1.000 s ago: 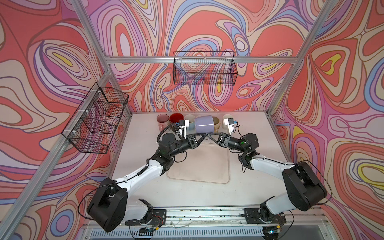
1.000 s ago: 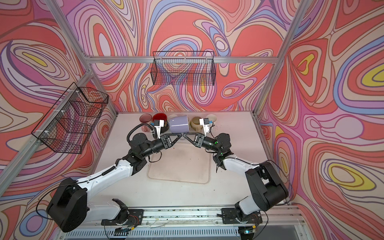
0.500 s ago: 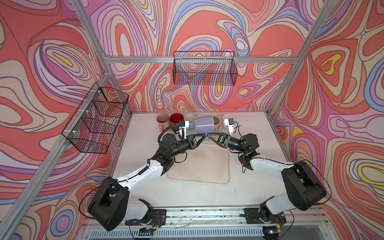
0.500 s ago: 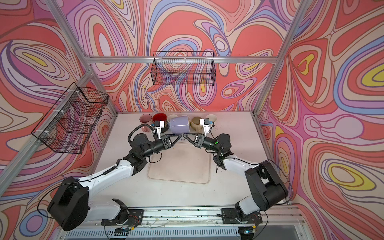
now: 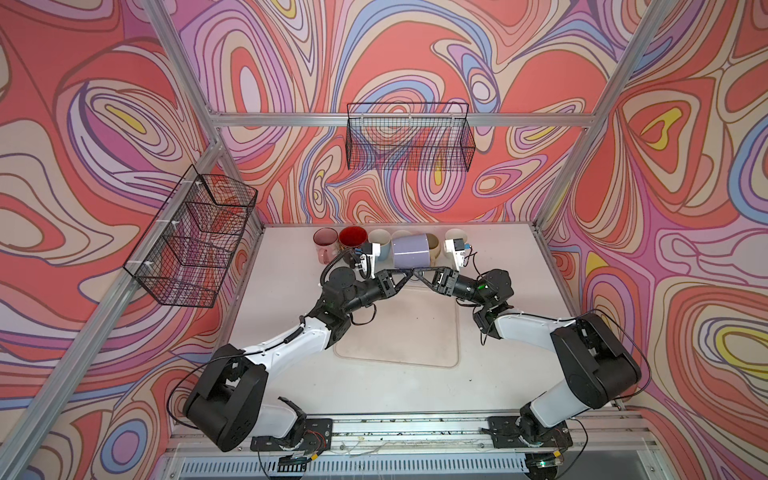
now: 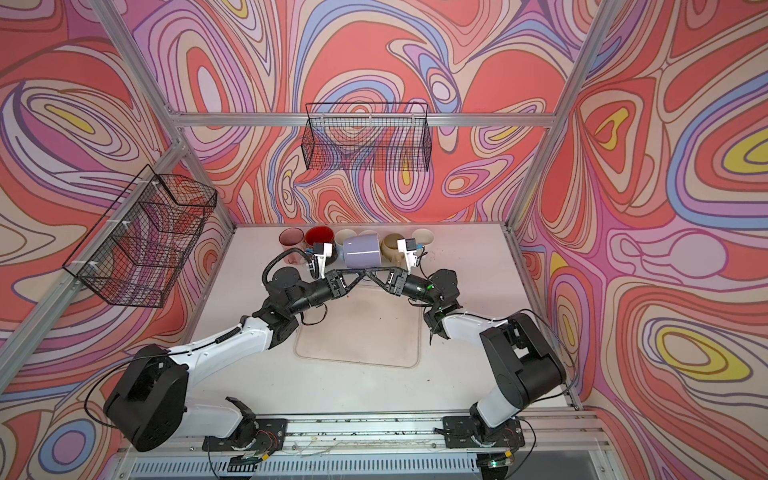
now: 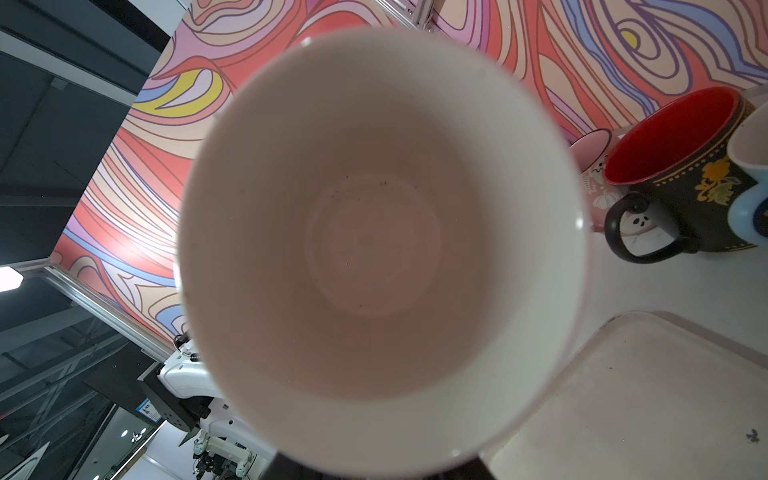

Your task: Turn the mug right side up

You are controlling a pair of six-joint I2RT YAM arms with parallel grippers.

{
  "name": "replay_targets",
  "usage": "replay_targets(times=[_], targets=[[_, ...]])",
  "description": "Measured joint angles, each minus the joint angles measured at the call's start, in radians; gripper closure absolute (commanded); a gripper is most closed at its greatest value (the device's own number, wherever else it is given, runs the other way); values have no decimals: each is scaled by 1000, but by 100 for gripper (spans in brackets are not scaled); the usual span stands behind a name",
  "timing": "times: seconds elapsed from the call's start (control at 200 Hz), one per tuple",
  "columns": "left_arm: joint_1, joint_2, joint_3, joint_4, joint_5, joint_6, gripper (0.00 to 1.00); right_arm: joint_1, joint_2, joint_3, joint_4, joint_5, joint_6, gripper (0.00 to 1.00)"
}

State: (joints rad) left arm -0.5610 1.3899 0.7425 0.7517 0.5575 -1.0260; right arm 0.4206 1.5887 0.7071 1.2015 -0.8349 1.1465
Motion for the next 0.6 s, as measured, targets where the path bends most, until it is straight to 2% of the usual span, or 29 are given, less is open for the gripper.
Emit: replay_targets(times=[0.055,0.135,0.2,0.476,0.496,0.541,0.601], targets=[[0,9,0,11,0,-4,100,0,5,0,6,0,3,72],[-1,16,0,28,5,-14,100,0,13,0,11,0,3,91],[-1,16,0,36,6,-34,100,-1,16,0,19,0,-3,99],[-1,16,0,45,9,-37,100,-1,16,0,31,0,0,100],[-1,16,0,45,9,-37,95,-1,16,0,31,0,0,100],[-1,16,0,45,8,-37,74,-1,16,0,32,0,0,100],[-1,13,-4,48,6,-31,61,-1,16,0,31,0,2,100]])
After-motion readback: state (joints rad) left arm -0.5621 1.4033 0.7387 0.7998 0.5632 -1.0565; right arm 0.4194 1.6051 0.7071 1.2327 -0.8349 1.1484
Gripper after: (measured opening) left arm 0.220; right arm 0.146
